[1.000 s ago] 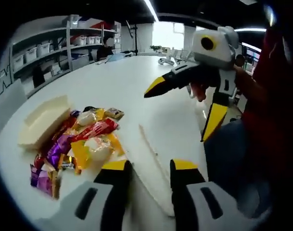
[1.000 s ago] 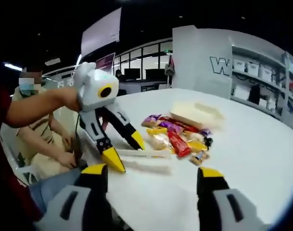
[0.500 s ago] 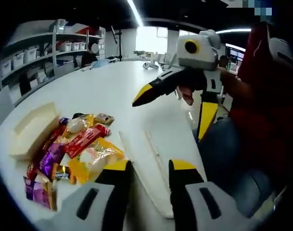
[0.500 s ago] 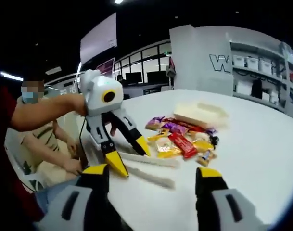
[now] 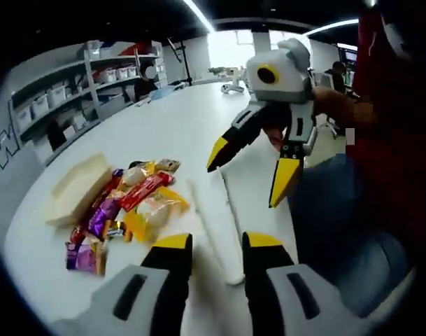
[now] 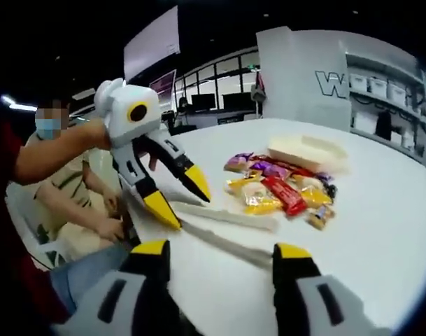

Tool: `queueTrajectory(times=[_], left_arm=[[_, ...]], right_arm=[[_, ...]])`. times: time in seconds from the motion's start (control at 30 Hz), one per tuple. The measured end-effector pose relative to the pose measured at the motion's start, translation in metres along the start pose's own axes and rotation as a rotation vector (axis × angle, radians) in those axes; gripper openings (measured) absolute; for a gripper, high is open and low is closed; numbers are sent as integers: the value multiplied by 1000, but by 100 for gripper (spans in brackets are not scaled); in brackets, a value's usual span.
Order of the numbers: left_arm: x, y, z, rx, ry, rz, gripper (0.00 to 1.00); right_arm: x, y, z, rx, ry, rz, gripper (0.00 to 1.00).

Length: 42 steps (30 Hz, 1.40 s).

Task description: Place the target food into the container with the food tongs after gripping and lifting it, then release it inside without dropping or visibly crushing the food.

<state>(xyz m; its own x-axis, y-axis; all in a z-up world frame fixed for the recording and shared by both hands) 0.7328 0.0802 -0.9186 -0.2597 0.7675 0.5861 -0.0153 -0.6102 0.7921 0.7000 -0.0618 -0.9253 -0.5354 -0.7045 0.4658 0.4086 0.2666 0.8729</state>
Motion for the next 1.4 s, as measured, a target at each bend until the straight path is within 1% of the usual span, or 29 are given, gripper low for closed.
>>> queueTrajectory(times=[0.03, 0.07, 0.13, 0.2, 0.3, 0.33, 0.37, 0.4, 0.43, 0.47, 0.5, 0.57, 0.63, 0.7, 0.8, 0.83, 0.87, 0.93, 0.97, 1.03, 1.1, 1.13, 1.17, 1.2, 1.27, 1.3, 1.37, 1.4], left_arm=[[1, -1, 3, 19, 33, 3, 32], [1, -1, 5, 27, 45, 1, 34], [2, -2, 8, 16, 67, 5, 37], [3, -2, 9, 10, 70, 8, 38], [3, -2, 11, -39, 79, 26, 33], [4, -2, 11, -97, 71, 33, 27], [5, -3, 11, -117, 65, 43, 23], [6, -4, 10, -108, 65, 48, 18], [6, -4, 10, -106, 62, 43, 18], [8, -5, 13, -100, 76, 51, 18], [11, -6, 16, -71, 94, 65, 18], [12, -7, 15, -58, 98, 65, 19], [15, -9, 15, -43, 113, 70, 19], [19, -12, 14, -9, 109, 72, 22], [21, -18, 14, 53, 111, 77, 25], [21, -20, 14, 79, 111, 75, 25], [20, -20, 14, 111, 113, 57, 25], [18, -20, 14, 118, 115, 39, 27], [15, -20, 15, 128, 115, 14, 27], [11, -21, 16, 188, 109, -29, 28], [8, -24, 17, 245, 102, -52, 28], [5, -24, 18, 198, 101, -83, 27], [3, -25, 17, 187, 109, -100, 26], [2, -26, 18, 200, 111, -122, 25], [2, -28, 17, 192, 91, -145, 25], [1, -28, 18, 167, 88, -167, 25], [1, -30, 18, 173, 85, -186, 24], [0, -31, 18, 168, 84, -206, 24]], right_arm=[[1, 0, 0, 2, -1, 2, 51], [1, -1, -1, 14, -8, 4, 49], [2, -3, -3, 41, -22, 24, 43], [4, -4, -5, 33, -23, 22, 40], [5, -4, -5, 10, -13, 16, 38], [5, -3, -4, 0, -7, 17, 36], [5, -3, -3, 1, -3, 18, 33], [5, -3, -2, 2, 1, 19, 31], [5, -3, -1, 2, 0, 21, 29], [4, -3, -1, 7, 0, 23, 28], [4, -3, -1, 8, 4, 24, 28], [3, -3, -1, 6, -1, 20, 27], [2, -2, -4, 26, -12, 7, 25], [2, -1, -6, 40, -21, -7, 24], [0, 2, -8, 11, -15, -39, 25], [-1, 1, -8, 11, -15, -32, 25], [-3, -1, -7, 20, -14, -21, 24], [-5, -3, -5, 44, -20, -13, 21], [-6, -5, -5, 46, -18, -10, 20], [-6, -5, -5, 51, -16, -20, 20], [-7, -5, -7, 30, -15, -29, 18], [-8, -7, -9, 26, -20, -30, 16], [-8, -9, -10, 36, -33, -29, 13], [-6, -8, -12, 72, -47, -22, 10], [-7, -7, -16, 118, -73, -27, 4], [-8, -7, -15, 101, -56, -31, 5], [-9, -7, -19, 100, -60, -34, 5], [-9, -7, -21, 101, -55, -40, 5]])
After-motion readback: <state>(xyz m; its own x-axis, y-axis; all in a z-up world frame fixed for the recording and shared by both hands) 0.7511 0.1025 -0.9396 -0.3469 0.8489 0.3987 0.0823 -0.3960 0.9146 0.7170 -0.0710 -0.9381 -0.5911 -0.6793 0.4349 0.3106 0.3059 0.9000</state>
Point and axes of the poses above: the point that each gripper's makers call its tool centre point, and the gripper's own axes: x roughly backward along the fingers, z roughly to its left, y roughly out of its top, the point moved 6 cm from there along x, roughly backward along the fingers, and after that the axes turned 3 degrees about -x, right-handed, at the moved point
